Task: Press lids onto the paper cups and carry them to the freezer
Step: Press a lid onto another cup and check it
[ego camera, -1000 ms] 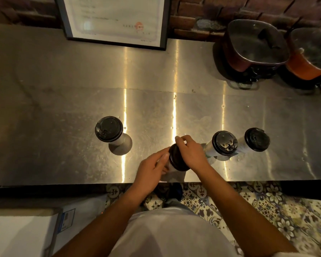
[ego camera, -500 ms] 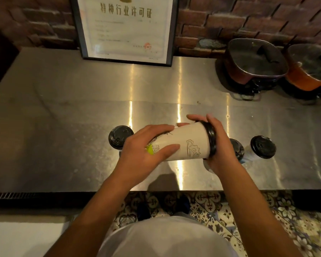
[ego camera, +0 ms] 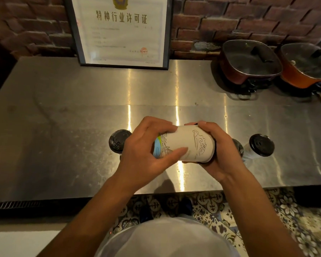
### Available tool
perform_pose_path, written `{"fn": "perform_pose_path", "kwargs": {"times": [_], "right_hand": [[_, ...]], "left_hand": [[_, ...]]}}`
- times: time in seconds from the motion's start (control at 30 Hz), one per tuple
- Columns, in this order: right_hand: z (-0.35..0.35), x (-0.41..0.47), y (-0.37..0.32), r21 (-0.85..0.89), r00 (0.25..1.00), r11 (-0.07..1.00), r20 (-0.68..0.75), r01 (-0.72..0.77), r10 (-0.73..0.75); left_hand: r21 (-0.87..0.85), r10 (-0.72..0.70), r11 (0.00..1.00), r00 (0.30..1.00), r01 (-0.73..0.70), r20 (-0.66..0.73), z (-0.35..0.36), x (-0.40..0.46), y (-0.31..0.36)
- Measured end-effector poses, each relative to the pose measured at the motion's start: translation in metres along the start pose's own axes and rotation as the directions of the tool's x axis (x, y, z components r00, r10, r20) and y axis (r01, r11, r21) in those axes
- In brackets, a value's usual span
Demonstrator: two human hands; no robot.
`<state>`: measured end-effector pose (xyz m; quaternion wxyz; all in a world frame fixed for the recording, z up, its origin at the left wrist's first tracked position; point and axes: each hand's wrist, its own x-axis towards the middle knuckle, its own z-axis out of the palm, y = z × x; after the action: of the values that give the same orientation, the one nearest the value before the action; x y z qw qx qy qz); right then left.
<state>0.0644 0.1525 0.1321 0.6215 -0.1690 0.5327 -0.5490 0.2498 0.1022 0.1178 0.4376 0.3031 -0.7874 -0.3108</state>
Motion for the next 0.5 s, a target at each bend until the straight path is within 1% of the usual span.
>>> {"fn": "perform_pose_path", "kwargs": {"times": [0.03,0.07,0.1,0.13,0.17,0.2,0.23,0.27,0.3,0.33,0.37,0.4,0.43,0.47,0.5], "right_hand": [[0.0,-0.001,0.003,-0.017,0.999,0.999,-0.02,0.041,-0.041],[0.0,-0.003,0.007,-0.064,0.991,0.991,-0.053,0.118,-0.122],[0.0,-0.006,0.012,-0.151,0.966,0.962,-0.085,0.229,-0.243],[-0.001,-0.008,0.016,-0.247,0.921,0.904,-0.085,0.349,-0.379],[-0.002,-0.01,0.02,-0.321,0.866,0.826,-0.037,0.462,-0.499],[-0.005,-0.011,0.023,-0.372,0.815,0.752,0.022,0.544,-0.579],[-0.009,-0.011,0.025,-0.406,0.788,0.705,0.064,0.581,-0.613],[-0.012,-0.011,0.024,-0.428,0.786,0.69,0.083,0.584,-0.613],[-0.015,-0.011,0.024,-0.437,0.797,0.697,0.084,0.569,-0.598],[-0.017,-0.011,0.022,-0.429,0.815,0.72,0.074,0.546,-0.575],[-0.018,-0.012,0.019,-0.402,0.843,0.763,0.047,0.507,-0.536],[-0.019,-0.012,0.014,-0.355,0.882,0.824,0.003,0.442,-0.472],[-0.017,-0.011,0.009,-0.286,0.923,0.892,-0.054,0.35,-0.38],[-0.015,-0.011,0.004,-0.188,0.958,0.95,-0.096,0.248,-0.269],[-0.014,-0.01,0.001,-0.081,0.982,0.985,-0.097,0.152,-0.16]], "left_hand": [[-0.033,-0.053,0.998,0.998,0.052,-0.026,0.001,0.001,0.0],[-0.098,-0.149,0.985,0.987,0.144,-0.055,0.003,0.001,0.001],[-0.204,-0.293,0.94,0.954,0.274,-0.069,0.005,0.001,0.004],[-0.347,-0.455,0.842,0.889,0.413,-0.046,0.008,0.001,0.008],[-0.481,-0.585,0.707,0.811,0.519,0.014,0.011,0.0,0.013],[-0.566,-0.665,0.581,0.742,0.585,0.085,0.013,0.0,0.015],[-0.592,-0.704,0.502,0.696,0.631,0.144,0.015,0.001,0.016],[-0.582,-0.72,0.463,0.667,0.668,0.193,0.016,0.002,0.017],[-0.556,-0.719,0.462,0.659,0.691,0.221,0.016,0.003,0.017],[-0.523,-0.708,0.491,0.669,0.697,0.228,0.015,0.004,0.017],[-0.471,-0.679,0.562,0.704,0.68,0.207,0.014,0.004,0.016],[-0.395,-0.63,0.662,0.758,0.637,0.167,0.012,0.003,0.016],[-0.3,-0.553,0.77,0.824,0.562,0.126,0.011,0.0,0.014],[-0.215,-0.449,0.861,0.888,0.461,0.103,0.01,-0.002,0.013],[-0.158,-0.327,0.928,0.94,0.338,0.095,0.01,-0.004,0.011]]}}
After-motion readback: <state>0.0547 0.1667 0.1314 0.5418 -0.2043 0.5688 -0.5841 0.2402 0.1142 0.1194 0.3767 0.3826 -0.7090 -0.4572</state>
